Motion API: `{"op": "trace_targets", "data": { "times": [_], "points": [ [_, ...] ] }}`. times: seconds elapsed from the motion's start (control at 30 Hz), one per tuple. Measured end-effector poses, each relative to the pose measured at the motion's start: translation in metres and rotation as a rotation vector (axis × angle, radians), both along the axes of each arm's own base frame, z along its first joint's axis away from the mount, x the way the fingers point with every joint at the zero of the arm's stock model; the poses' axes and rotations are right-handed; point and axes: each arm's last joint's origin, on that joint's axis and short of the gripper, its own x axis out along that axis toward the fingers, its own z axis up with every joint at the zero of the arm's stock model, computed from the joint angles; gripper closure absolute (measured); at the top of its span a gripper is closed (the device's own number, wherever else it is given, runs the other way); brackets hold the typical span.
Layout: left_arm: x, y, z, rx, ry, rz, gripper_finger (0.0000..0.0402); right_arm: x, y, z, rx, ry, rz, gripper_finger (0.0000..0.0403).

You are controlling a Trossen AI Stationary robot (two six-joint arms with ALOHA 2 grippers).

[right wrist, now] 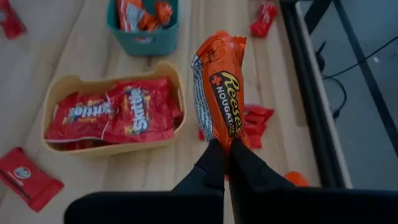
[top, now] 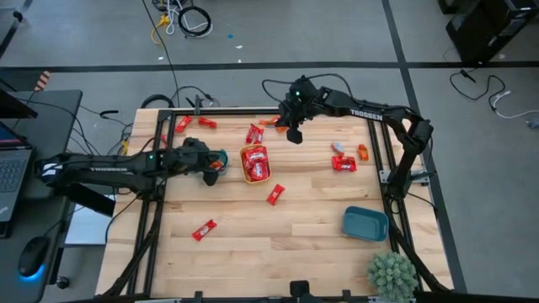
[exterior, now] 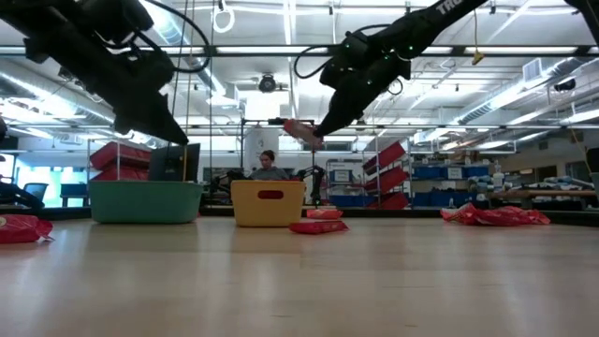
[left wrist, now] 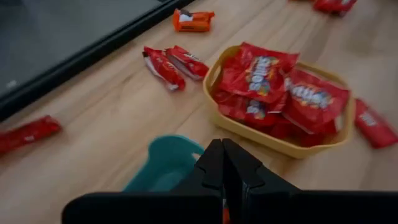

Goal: Sort candy
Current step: Put the orange candy into the green bin

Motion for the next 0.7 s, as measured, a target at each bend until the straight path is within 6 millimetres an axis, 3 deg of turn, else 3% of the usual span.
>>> {"op": "trace_targets", "data": {
  "times": [0.3, 0.47, 0.7],
  "points": [
    [0.002, 0.012, -0.001, -0.083, -0.018, -0.092, 0.0401, 0.015, 0.023, -0.009, 0.020, -0.046, 0.020, 0.0402],
    [0.006, 0.016, -0.012, -0.170, 0.031, -0.082, 0.0401, 0.022, 0.033, -0.007, -0.015, -0.069, 0.063, 0.0402],
    [0.020, 0.032, -0.034, -0.258, 0.153, 0.025, 0.0401, 0.014, 0.017, -0.008, -0.040, -0.049, 0.012, 0.0402]
  ]
}}
